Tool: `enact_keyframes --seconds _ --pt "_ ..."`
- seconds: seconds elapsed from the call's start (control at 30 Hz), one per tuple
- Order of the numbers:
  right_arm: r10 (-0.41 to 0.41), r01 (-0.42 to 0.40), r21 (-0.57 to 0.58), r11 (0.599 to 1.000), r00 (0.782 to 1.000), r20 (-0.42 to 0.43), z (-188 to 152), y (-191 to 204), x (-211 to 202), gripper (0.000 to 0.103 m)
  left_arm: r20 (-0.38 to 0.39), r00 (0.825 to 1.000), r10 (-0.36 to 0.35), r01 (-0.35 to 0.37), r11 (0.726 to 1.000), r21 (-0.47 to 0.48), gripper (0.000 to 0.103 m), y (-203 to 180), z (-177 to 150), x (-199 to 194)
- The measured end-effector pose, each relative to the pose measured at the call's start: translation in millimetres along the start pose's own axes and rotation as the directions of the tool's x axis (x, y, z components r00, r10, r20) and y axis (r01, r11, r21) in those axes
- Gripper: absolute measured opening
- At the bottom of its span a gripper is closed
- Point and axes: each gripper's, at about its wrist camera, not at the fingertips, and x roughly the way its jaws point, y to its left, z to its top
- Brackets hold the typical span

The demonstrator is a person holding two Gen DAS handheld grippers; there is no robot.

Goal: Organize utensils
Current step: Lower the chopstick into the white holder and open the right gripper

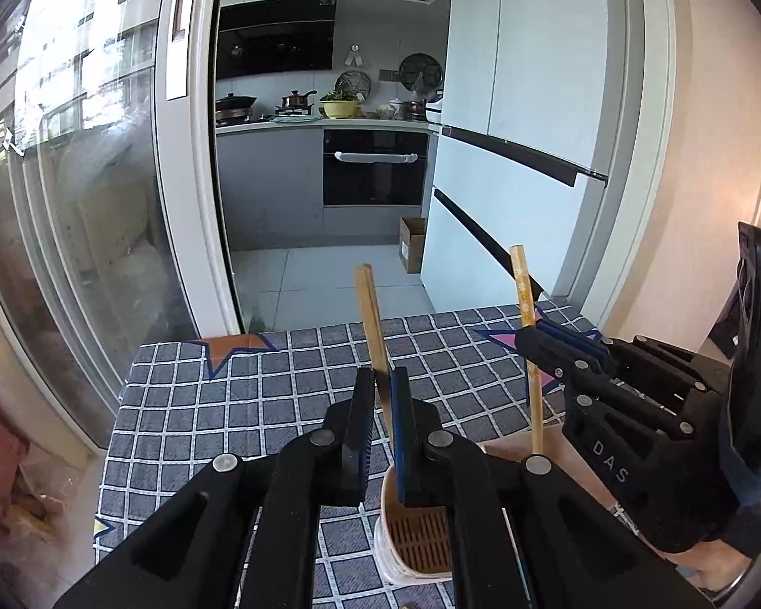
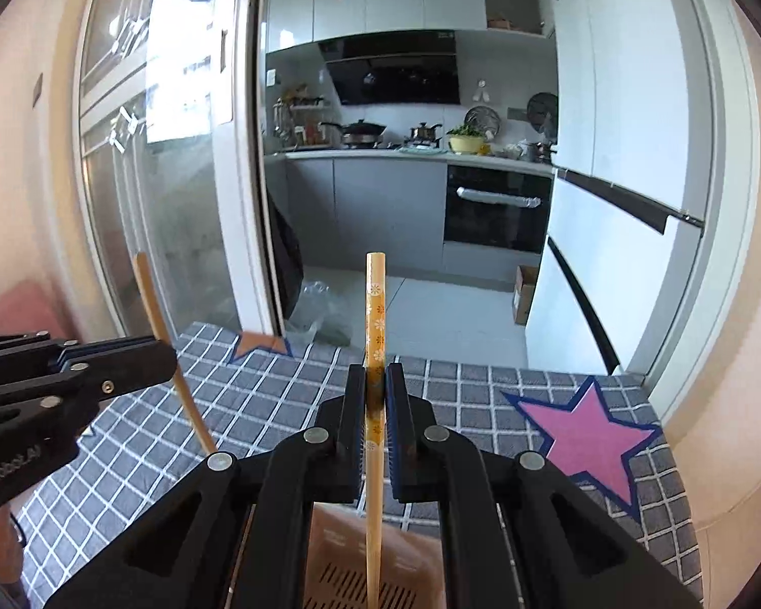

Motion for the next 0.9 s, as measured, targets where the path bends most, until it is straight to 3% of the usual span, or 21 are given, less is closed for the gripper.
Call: enact_keyframes --seconds 0.17,0.23,0.27,0.3,0.9 --pt "0.029 -0.027 0.037 0.999 0.998 -0.053 -3.8 -4.5 2.1 0.01 0.002 1.0 0.006 -0.006 1.0 -0.02 0.038 6.4 -3.8 -4.1" --pt "0.042 -0.037 0.054 0.998 0.996 -0.076 -4.6 -6.9 3.9 0.023 -0.011 1.0 0.011 -0.012 1.0 -0.021 0.038 7.2 -3.9 -2.7" --pt "0.049 -0.043 0.067 0.997 0.995 -0.088 -5.8 -8.6 3.3 0.042 -0.015 1.0 0.016 -0.016 1.0 -0.017 0.038 6.9 -4.9 -1.7" --pt "0.051 -0.045 0.077 0.996 0.995 -0.086 -7.4 -10.3 1.2 0.052 -0.014 1.0 0.021 -0.021 1.0 -0.01 0.038 6.4 -6.2 -1.5" --pt "0.052 -0.04 0.236 0.971 0.998 -0.046 -29.6 -37.6 -73.8 0.056 -0.005 1.0 0.009 -0.009 1.0 -0.024 0.04 12.1 -17.4 -11.4"
